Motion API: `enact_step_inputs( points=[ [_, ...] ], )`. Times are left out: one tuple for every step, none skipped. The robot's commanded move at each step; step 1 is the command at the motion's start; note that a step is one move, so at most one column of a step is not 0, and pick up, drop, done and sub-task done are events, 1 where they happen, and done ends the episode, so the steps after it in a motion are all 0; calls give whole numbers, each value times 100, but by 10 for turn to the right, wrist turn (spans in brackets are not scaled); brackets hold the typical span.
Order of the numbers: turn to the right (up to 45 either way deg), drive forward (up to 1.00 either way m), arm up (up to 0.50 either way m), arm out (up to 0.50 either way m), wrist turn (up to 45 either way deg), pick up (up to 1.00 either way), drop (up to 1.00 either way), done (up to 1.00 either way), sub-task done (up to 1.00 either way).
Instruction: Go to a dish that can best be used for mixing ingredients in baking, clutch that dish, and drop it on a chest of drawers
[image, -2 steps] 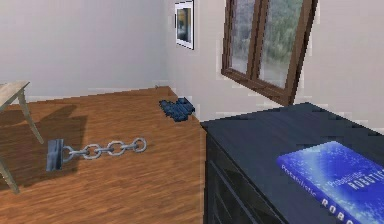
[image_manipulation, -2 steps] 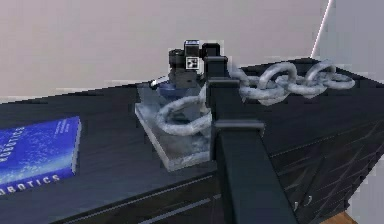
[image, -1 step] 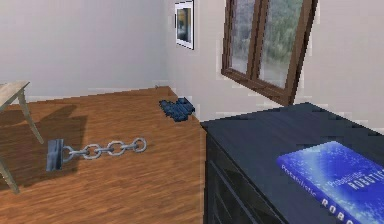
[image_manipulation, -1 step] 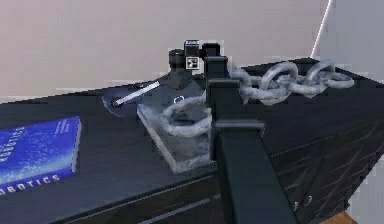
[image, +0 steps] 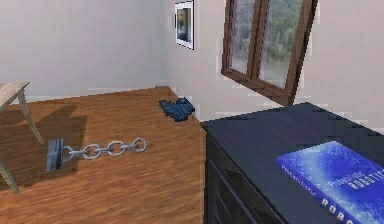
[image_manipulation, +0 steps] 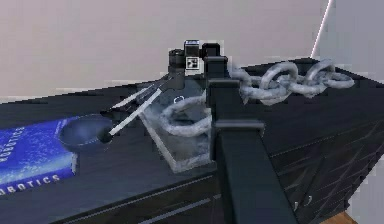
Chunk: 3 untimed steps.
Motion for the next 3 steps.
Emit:
enact_step_inputs(
  points=[
    [0, 0, 0, 0, -210, 0, 0, 0, 0],
    [0, 0, 0, -38, 0, 0, 0, 0, 0],
    [30, 0, 0, 0, 0, 0, 0, 0, 0]
  ],
)
